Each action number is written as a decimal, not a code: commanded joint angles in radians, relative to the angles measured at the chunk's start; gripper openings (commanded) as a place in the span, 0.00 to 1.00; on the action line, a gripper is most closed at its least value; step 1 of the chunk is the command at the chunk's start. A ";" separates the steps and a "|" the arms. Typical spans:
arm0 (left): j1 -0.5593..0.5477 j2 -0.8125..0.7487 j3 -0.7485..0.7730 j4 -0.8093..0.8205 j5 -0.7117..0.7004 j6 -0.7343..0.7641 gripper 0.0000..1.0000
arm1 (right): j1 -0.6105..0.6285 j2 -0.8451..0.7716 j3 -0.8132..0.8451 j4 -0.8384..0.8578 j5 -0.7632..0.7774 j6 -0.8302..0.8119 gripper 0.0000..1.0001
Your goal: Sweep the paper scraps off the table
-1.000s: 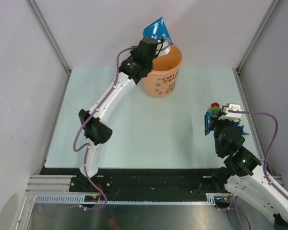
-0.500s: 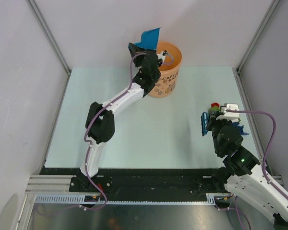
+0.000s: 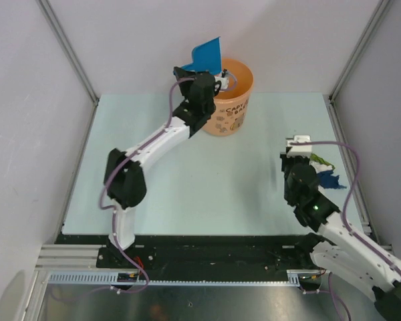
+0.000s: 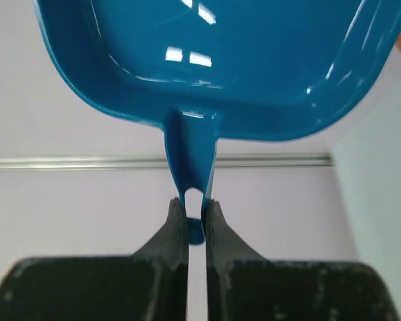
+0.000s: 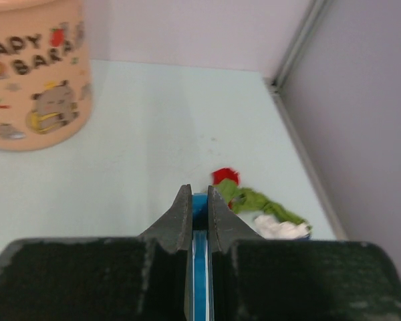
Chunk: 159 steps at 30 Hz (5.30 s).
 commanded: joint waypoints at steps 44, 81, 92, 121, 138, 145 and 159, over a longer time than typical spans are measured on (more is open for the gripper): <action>0.062 -0.582 -0.993 -0.885 0.892 -1.013 0.00 | 0.261 0.309 0.017 0.152 -0.554 -0.193 0.00; -0.075 -0.387 -0.878 -0.934 0.957 -1.041 0.00 | 0.338 0.570 0.065 0.448 -0.503 0.384 0.00; -0.072 -0.451 -0.899 -0.932 0.998 -1.027 0.00 | 0.421 0.466 0.123 0.374 -0.394 0.312 0.00; -0.028 -0.510 -0.268 -0.931 0.649 -1.021 0.00 | 0.269 -0.031 0.104 -0.119 0.000 0.255 0.00; 0.008 0.086 0.361 -0.242 -0.034 -0.033 0.00 | 0.256 -0.111 0.065 -0.196 -0.006 0.263 0.00; 0.011 0.043 0.023 0.471 0.035 0.513 0.00 | 0.252 -0.113 0.057 -0.185 -0.017 0.260 0.00; 0.008 -0.065 -0.053 0.493 0.046 0.287 0.00 | 0.232 -0.050 -0.007 -0.107 0.023 0.192 0.00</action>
